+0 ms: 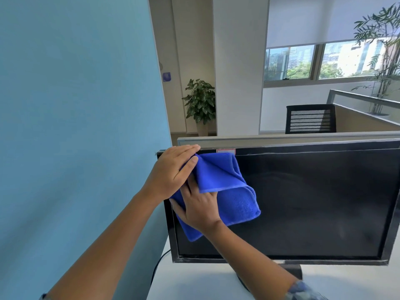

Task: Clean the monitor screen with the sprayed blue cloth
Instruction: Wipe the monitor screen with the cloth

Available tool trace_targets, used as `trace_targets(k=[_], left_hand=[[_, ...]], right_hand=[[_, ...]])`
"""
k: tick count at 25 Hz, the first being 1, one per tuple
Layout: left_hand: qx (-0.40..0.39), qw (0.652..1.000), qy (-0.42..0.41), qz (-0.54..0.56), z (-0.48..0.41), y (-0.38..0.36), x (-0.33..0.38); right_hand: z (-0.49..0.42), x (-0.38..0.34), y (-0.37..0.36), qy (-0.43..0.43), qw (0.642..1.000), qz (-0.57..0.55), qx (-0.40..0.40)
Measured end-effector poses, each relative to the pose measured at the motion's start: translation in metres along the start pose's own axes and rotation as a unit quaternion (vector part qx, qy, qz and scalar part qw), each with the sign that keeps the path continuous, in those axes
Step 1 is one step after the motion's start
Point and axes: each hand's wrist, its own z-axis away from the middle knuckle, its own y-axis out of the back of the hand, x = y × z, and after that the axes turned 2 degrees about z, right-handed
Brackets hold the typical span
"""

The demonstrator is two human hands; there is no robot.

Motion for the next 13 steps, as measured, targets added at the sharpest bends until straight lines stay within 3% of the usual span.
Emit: trace_targets(k=[6,9,13], left_hand=[[-0.012,1.0,0.013,0.022,-0.001,0.002,-0.003],[-0.015,1.0,0.017,0.021,-0.001,0.001,-0.001],[-0.007,1.0,0.02,0.019,-0.001,0.0,-0.002]], right_hand=[[0.032,-0.001,-0.017,0.099,0.993,-0.055,-0.037],[0.086,0.01,-0.027,0.169,0.979,-0.045,-0.106],[0.15,0.017,-0.035,0.179,0.959,-0.053,-0.212]])
